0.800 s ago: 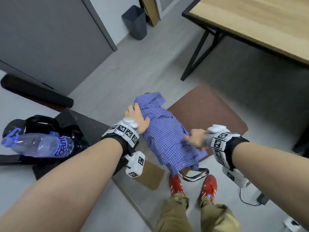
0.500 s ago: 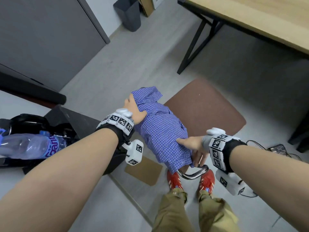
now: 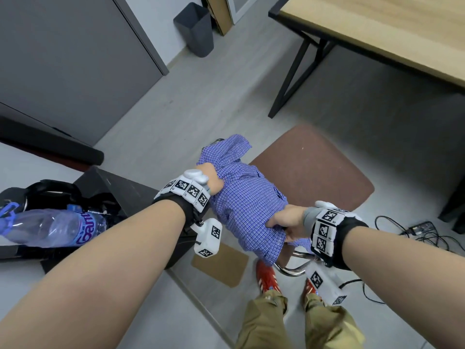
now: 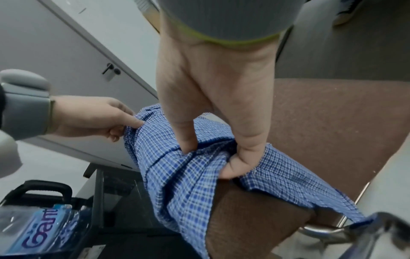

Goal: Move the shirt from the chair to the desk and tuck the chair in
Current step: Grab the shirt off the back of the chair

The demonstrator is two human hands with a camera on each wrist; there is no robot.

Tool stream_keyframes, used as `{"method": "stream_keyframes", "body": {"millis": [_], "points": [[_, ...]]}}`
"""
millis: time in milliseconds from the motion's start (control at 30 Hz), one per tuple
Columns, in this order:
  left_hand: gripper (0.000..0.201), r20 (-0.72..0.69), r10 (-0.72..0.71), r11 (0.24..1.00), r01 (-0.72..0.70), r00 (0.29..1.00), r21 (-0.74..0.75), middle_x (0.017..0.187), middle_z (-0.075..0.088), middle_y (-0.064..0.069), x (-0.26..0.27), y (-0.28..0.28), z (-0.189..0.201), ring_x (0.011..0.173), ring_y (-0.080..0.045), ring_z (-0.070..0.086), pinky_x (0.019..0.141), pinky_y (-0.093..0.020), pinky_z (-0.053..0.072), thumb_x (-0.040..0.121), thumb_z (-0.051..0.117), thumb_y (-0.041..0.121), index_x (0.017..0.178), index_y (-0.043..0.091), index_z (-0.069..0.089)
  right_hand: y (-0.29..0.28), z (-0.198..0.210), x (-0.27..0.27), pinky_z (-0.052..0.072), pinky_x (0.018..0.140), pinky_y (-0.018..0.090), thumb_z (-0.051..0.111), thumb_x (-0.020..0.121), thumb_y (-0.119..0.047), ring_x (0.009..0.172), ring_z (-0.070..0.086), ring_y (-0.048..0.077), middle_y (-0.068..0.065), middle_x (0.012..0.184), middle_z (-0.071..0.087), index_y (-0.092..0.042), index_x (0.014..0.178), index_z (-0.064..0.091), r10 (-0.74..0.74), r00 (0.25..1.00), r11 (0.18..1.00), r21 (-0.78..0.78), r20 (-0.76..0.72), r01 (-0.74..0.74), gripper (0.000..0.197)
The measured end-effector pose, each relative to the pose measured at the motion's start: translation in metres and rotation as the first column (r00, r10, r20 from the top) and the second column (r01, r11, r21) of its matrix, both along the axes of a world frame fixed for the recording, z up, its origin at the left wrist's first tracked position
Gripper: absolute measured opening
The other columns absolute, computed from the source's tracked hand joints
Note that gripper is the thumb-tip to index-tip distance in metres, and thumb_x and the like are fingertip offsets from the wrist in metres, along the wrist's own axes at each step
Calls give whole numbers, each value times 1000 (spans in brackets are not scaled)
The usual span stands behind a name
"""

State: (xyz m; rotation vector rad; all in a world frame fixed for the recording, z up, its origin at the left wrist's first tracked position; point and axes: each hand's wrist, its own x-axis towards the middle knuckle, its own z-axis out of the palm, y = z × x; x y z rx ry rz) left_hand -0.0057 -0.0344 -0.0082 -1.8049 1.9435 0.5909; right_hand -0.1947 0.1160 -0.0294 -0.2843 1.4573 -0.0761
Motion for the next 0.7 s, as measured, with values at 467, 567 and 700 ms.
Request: {"method": "stream_keyframes", "body": {"millis": [467,567,700], "points": [[23,-262,-76,996,83,962,14,82,69,-15,16,13,19,77,-33,65,65,-35,45,84,70,23,89,2,64,-10,1,10,56,93,41,54,75,-3,101,69,30,12,117,71,-6,122,59,-284,959,958,42,-13,284,47],[51,-251,32,995,-8,968,95,89,58,-9,8,16,22,77,-25,57,69,-39,47,81,77,27,116,3,49,-14,25,16,55,83,40,51,82,-9,91,66,29,12,108,67,-6,113,58,-403,914,915,41,36,402,32],[81,-259,183,963,-119,948,241,103,73,-10,-8,17,27,87,-23,70,76,-39,61,56,86,53,114,3,59,-19,33,21,52,70,37,53,89,-16,75,60,28,11,91,61,-6,93,57,-555,816,827,-3,163,563,12]]}}
